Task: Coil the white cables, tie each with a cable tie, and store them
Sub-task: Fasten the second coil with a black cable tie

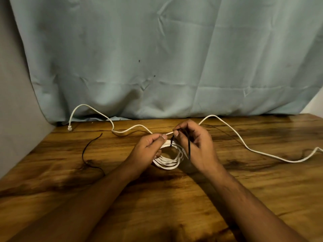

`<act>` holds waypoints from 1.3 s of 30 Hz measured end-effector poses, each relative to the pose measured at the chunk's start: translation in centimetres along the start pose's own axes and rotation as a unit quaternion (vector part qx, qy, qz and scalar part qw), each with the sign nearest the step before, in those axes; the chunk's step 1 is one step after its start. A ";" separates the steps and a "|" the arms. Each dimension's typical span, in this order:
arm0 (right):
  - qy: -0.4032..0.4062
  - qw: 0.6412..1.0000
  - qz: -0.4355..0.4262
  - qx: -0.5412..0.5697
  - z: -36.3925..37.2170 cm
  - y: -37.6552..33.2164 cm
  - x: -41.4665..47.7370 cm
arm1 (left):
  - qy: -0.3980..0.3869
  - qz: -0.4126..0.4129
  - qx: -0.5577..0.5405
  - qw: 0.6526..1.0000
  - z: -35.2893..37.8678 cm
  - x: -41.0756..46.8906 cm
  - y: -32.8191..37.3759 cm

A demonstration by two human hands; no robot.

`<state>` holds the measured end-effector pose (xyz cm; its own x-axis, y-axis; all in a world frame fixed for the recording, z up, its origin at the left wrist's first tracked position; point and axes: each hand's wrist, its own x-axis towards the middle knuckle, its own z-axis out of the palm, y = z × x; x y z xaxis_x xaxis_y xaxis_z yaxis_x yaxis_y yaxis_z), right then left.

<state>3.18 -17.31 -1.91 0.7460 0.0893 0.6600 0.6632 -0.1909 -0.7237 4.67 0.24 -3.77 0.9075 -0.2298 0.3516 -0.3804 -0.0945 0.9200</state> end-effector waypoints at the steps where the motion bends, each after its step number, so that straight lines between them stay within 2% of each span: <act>1: -0.007 1.000 -0.002 0.001 0.0 0.0 0.0 | 0.000 0.002 0.001 1.000 -0.1 0.0 0.0; 8: -0.017 0.999 0.023 -0.026 -0.3 0.3 -0.1 | -0.023 0.028 0.026 0.999 -0.2 -0.4 0.1; 12: 0.008 0.999 0.017 -0.030 0.0 0.2 -0.2 | -0.027 0.036 0.029 0.999 0.4 -0.6 0.5; 16: 0.034 0.998 0.010 -0.053 0.5 0.0 -0.2 | -0.015 0.085 0.111 0.990 0.4 -1.3 0.9; 25: 0.061 0.996 0.046 -0.046 1.4 0.4 -0.4 | 0.008 0.212 0.271 0.939 -0.2 -1.5 1.2; 28: 0.071 0.995 0.073 -0.015 1.5 0.2 -0.5 | 0.020 0.239 0.386 0.891 -0.6 -1.4 0.9; 30: 0.081 0.994 0.069 -0.013 1.3 0.1 -0.3 | 0.010 0.229 0.423 0.877 -0.4 -1.6 0.8; 36: 0.090 0.992 0.088 0.011 1.2 -0.2 -0.5 | -0.011 0.198 0.390 0.899 0.1 -1.7 0.8; 39: 0.105 0.991 0.077 0.001 0.8 -0.4 -0.2 | -0.019 0.179 0.321 0.930 0.4 -1.8 1.0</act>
<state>2.79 -16.46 -1.91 0.8093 -0.1466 0.5687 0.5426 -0.1843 -0.8196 2.56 0.17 -3.54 0.7000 -0.3911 0.5976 -0.6961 -0.5609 0.4483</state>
